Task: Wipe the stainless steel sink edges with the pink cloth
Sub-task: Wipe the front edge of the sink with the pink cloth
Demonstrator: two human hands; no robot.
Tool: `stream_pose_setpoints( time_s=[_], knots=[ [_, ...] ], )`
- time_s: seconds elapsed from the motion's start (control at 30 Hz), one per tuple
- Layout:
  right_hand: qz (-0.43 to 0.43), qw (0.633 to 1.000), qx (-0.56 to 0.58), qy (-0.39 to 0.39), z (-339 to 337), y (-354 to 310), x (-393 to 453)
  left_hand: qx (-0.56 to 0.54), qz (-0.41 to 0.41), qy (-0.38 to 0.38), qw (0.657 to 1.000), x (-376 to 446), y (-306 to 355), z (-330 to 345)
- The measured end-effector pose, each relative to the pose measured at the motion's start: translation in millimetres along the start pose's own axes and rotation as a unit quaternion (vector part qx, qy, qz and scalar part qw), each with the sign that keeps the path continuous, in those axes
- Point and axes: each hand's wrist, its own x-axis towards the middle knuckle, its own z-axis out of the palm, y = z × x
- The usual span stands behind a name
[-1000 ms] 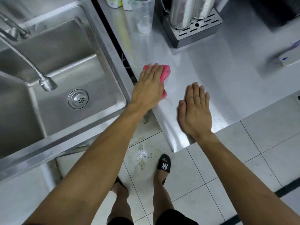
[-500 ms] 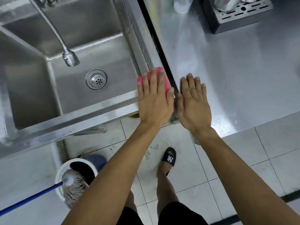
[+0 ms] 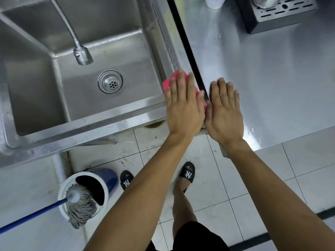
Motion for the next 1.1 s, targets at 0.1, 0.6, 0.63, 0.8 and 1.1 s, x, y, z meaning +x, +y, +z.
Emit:
stream_pose_setpoints(
  time_s=[0.1, 0.6, 0.63, 0.8, 1.1],
  knots=[
    [-0.004, 1.000, 0.030, -0.010, -3.4, 2.1, 0.6, 0.018, 0.142, -0.055, 0.988, -11.4, -35.8, -9.8],
    [-0.006, 0.997, 0.073, -0.018, -8.2, 5.9, -0.3, 0.006, 0.143, -0.050, 0.988, 3.8, -15.2, -3.0],
    [-0.008, 0.997, 0.073, -0.017, -7.8, 6.2, 0.0, 0.015, 0.182, -0.069, 0.981, 0.5, -30.6, -10.0],
    [-0.008, 0.998, 0.056, -0.001, -6.7, 4.6, -0.4, 0.110, 0.124, -0.145, 0.975, -26.4, -102.8, -53.4],
    [-0.003, 0.999, 0.035, 0.002, -3.5, 2.2, -1.0, 0.023, 0.029, -0.051, 0.998, 7.3, 8.1, -3.9]
  ],
)
